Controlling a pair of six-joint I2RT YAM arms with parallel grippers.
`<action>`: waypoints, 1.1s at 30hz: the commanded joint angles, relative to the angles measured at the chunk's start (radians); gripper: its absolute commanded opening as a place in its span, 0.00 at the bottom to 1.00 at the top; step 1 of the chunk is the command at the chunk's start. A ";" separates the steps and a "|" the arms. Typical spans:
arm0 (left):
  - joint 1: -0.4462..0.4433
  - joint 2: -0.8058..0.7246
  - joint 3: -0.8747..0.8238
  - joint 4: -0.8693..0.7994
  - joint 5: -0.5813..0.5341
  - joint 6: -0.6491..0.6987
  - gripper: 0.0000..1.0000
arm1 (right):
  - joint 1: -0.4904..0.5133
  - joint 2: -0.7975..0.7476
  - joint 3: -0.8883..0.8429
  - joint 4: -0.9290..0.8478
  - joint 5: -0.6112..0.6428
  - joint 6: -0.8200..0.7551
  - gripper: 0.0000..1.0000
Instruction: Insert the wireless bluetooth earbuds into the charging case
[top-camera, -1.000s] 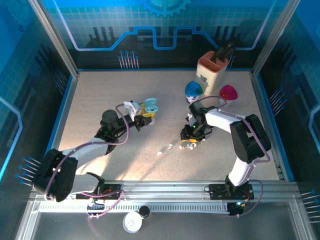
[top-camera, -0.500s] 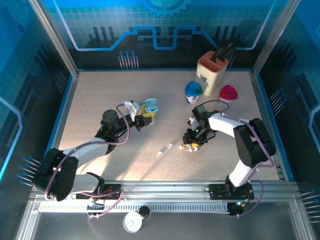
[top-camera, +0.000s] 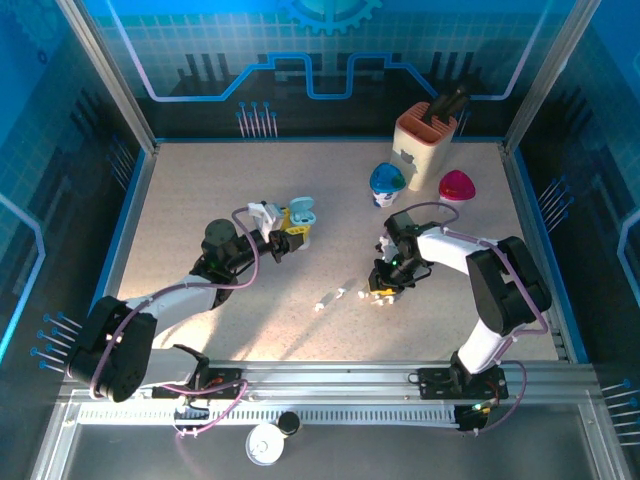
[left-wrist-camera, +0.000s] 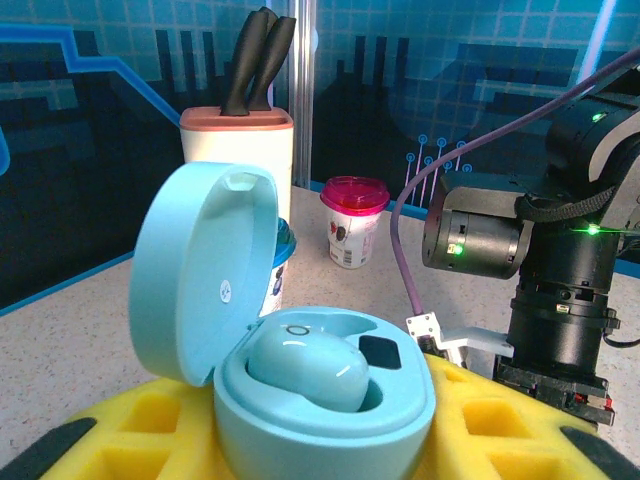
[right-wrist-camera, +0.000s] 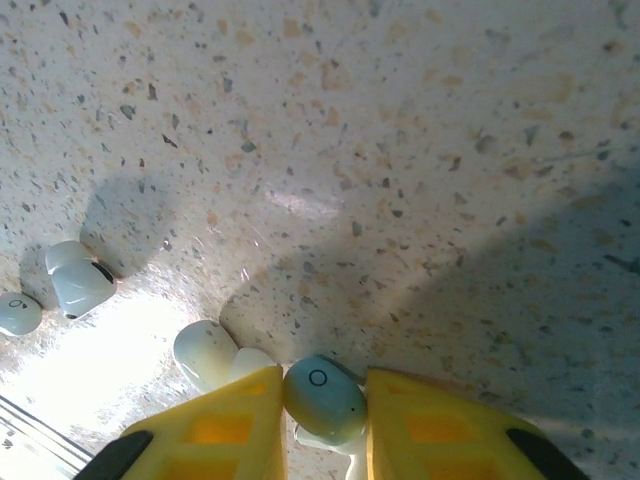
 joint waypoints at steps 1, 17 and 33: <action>0.008 -0.002 0.002 0.025 0.024 0.000 0.37 | -0.007 -0.011 -0.018 -0.002 0.002 0.013 0.21; -0.014 0.048 0.034 0.029 0.041 -0.008 0.37 | 0.003 -0.288 0.005 0.159 0.028 0.019 0.22; -0.073 0.106 0.084 0.040 0.026 -0.020 0.37 | 0.179 -0.390 0.263 0.361 0.096 -0.026 0.21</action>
